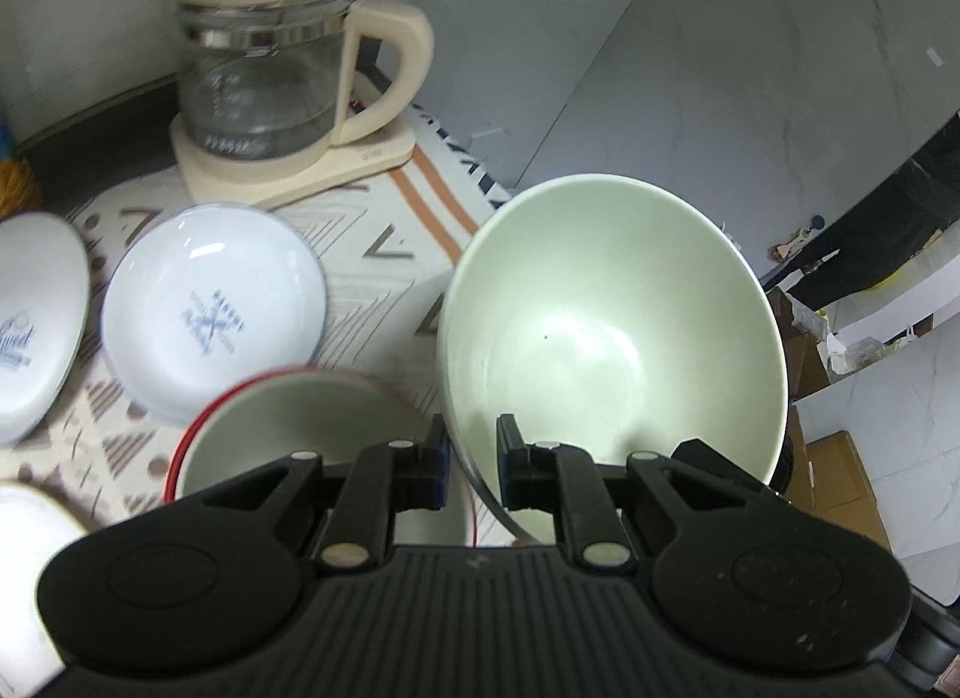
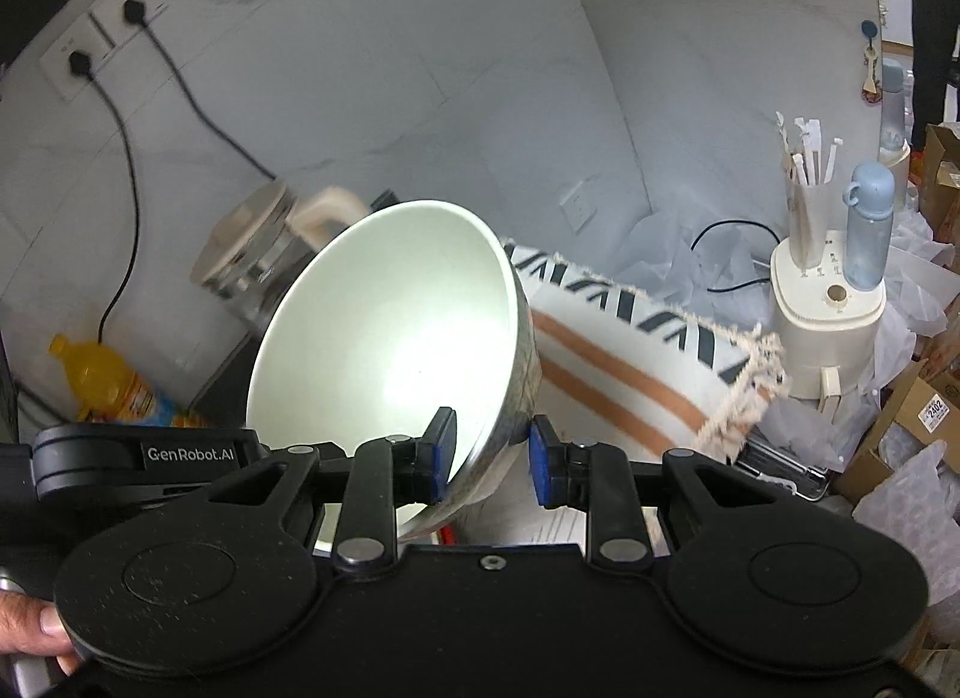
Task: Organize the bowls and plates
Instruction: 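Lift the small green bowl and carry it over the red bowl stack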
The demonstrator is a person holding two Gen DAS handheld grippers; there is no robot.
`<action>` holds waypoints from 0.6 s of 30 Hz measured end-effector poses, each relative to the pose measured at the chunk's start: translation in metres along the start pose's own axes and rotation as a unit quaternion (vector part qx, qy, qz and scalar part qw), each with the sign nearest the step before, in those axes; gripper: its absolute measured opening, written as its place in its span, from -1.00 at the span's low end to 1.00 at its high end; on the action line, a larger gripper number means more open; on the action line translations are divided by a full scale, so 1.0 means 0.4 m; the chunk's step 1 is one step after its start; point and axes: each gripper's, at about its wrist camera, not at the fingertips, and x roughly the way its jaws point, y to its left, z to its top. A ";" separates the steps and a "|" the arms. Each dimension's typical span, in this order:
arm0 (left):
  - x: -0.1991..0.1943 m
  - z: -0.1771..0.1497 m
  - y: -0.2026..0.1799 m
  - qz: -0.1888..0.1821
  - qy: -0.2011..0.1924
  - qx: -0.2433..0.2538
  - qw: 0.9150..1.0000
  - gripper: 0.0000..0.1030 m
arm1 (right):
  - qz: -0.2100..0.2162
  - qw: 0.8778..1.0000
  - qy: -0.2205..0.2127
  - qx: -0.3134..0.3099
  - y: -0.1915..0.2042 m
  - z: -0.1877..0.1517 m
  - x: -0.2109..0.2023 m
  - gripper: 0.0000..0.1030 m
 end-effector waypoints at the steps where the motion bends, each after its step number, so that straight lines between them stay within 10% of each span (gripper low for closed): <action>1: -0.008 -0.014 0.003 0.001 -0.001 -0.002 1.000 -0.74 | 0.001 1.000 0.001 -0.001 0.000 -0.009 -0.007 -0.50; 18: -0.087 -0.172 0.146 0.042 0.001 -0.086 0.995 -0.72 | 0.026 0.997 0.062 -0.049 0.093 -0.124 -0.012 -0.50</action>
